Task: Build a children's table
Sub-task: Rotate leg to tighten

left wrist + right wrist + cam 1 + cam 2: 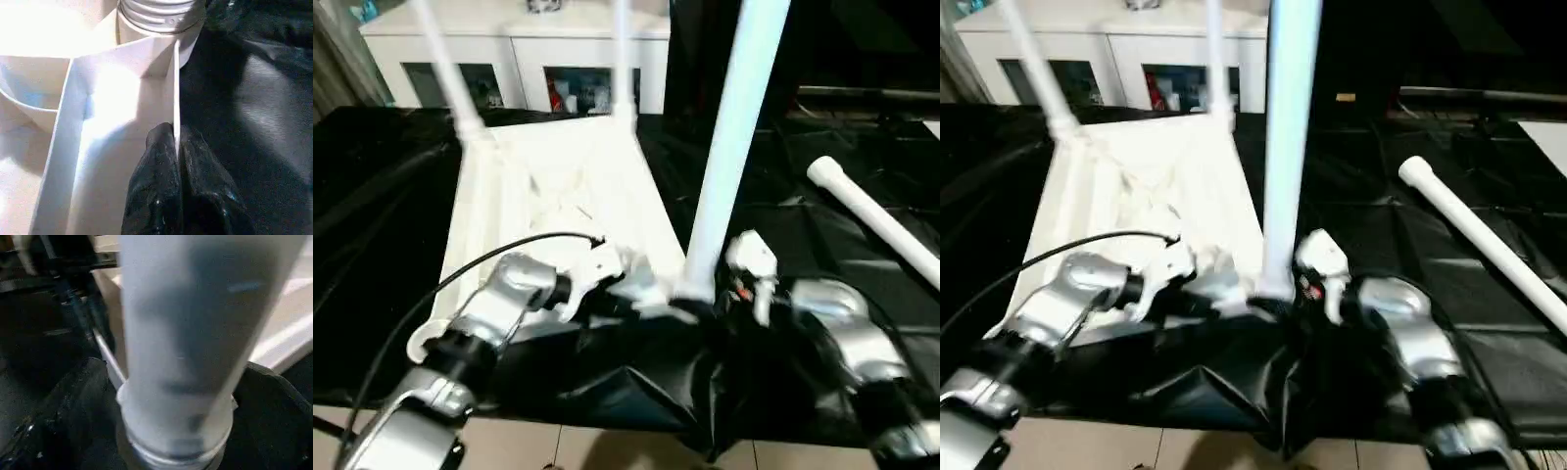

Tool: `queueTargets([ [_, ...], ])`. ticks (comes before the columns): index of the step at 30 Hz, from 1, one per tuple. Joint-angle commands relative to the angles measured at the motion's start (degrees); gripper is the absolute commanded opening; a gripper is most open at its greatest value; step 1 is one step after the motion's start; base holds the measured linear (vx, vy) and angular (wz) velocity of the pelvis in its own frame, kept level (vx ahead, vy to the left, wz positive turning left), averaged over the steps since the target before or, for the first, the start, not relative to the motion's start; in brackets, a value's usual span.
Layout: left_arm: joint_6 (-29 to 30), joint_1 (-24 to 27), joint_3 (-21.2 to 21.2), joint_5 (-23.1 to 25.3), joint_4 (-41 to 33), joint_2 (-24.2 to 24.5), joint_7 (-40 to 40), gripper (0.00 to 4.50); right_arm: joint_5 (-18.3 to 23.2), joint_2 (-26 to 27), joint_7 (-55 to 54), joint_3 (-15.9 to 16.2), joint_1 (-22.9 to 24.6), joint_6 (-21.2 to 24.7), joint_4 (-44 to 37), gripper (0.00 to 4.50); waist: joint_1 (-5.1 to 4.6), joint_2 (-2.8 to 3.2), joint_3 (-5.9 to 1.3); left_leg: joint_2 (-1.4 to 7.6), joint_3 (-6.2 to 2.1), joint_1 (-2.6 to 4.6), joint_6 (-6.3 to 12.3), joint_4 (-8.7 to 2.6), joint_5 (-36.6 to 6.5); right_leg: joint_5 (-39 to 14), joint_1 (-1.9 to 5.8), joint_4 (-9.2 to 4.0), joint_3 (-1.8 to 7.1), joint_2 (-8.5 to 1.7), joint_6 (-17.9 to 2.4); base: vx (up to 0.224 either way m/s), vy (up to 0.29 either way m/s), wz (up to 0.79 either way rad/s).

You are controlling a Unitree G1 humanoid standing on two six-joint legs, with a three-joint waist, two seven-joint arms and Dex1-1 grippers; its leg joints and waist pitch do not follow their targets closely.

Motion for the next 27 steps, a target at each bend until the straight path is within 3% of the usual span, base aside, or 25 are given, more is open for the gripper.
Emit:
queueTargets([
  [1, -0.28, -0.63, -0.09, -2.69, -2.74, -0.24, -3.22, 0.0, 0.81, -0.55, 1.28, -0.09, 0.1, 0.84, -1.87, 4.25, -0.12, -0.34, -3.81, 0.24, 0.79, 0.36, 4.49, -4.19, -15.18, -12.51, 3.25, -3.11, 1.14, -0.61, -13.82, 0.0, 0.0, 0.0],
  [7, 0.11, -0.39, 0.18, -3.11, -3.4, 0.51, -4.0, 0.0, 1.36, -0.93, 2.26, -0.24, 0.17, 2.3, -2.45, 4.09, -0.1, -0.29, -3.92, 0.16, 0.73, 0.26, 4.2, -4.12, -13.82, -11.73, 3.28, -2.95, 1.1, -0.53, -13.76, 0.0, 0.0, 0.0],
  [20, 0.27, -0.08, -0.06, -2.97, -3.56, 0.89, -3.98, 0.0, 0.48, -0.78, 2.62, 0.33, 0.33, 2.39, -2.09, 2.88, 0.27, -0.37, -3.99, 0.14, 0.81, 0.36, 4.38, -3.94, -12.45, -10.89, 3.26, -2.82, 1.11, -0.54, -13.86, 0.0, 0.0, 0.0],
  [27, -0.49, -0.17, -0.07, -1.91, -2.25, 0.54, -2.49, 0.0, -0.05, -0.56, 2.3, 0.76, 0.65, 1.6, -1.56, 2.73, 0.32, -0.37, -4.02, 0.1, 0.81, 0.32, 4.44, -3.88, -12.12, -10.76, 3.33, -2.78, 1.1, -0.55, -13.82, 0.0, 0.0, 0.0],
])
